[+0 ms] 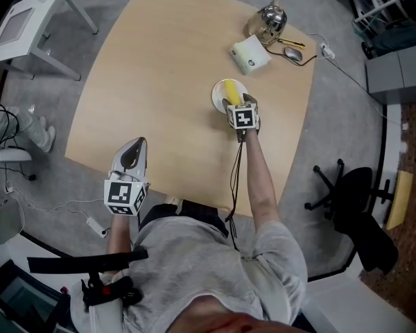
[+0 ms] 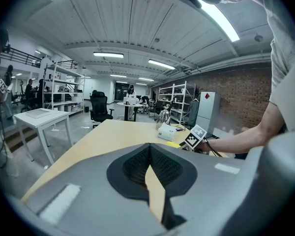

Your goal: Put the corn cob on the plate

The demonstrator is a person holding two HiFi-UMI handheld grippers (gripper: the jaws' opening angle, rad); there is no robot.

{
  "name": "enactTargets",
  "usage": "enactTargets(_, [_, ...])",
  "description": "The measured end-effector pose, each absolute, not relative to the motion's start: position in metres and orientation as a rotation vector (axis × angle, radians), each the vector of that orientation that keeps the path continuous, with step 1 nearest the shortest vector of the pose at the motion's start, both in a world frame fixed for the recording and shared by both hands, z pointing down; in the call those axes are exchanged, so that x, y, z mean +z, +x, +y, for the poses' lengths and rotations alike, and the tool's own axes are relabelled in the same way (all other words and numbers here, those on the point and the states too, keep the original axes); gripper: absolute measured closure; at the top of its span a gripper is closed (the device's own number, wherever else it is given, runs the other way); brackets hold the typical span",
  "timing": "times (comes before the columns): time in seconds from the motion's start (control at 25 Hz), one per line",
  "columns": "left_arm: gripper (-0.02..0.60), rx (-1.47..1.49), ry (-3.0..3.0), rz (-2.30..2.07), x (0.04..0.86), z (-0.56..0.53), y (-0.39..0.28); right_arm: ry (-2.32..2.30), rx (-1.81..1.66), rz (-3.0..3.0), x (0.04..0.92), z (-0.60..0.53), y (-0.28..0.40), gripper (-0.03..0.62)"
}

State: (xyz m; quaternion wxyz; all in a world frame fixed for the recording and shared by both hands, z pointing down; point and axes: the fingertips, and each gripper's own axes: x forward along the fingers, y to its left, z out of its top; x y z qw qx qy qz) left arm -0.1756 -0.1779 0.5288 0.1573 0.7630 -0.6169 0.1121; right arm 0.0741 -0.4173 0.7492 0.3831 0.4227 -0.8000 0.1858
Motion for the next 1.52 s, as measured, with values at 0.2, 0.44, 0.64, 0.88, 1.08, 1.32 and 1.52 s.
enactTargets(0.2, [0.561,0.317,2.196,-1.767,0.520,-0.173,-0.173,1.094,0.466,-2.053,0.736,-0.415,0.076,0.246])
enactTargets(0.44, [0.561,0.315,2.218,-1.773,0.506,-0.161,-0.162,1.104,0.447,-2.079,0.714,-0.400,0.083,0.246])
enactTargets(0.64, [0.561,0.305,2.239,-1.763,0.509,-0.172,-0.164,1.130,0.442,-2.095,0.708,-0.406,0.081,0.247])
enactTargets(0.88, [0.561,0.297,2.270,-1.753,0.502,-0.169,-0.156,1.172,0.440,-2.143,0.685,-0.396,0.087,0.256])
enactTargets(1.08, [0.561,0.293,2.295,-1.739,0.500,-0.169,-0.150,1.224,0.438,-2.179,0.667,-0.388,0.093,0.256])
enactTargets(1.32, [0.561,0.288,2.319,-1.722,0.498,-0.169,-0.147,1.285,0.441,-2.223,0.645,-0.372,0.098,0.258])
enactTargets(1.52, [0.563,0.281,2.356,-1.696,0.491,-0.164,-0.137,1.329,0.447,-2.270,0.622,-0.352,0.101,0.263])
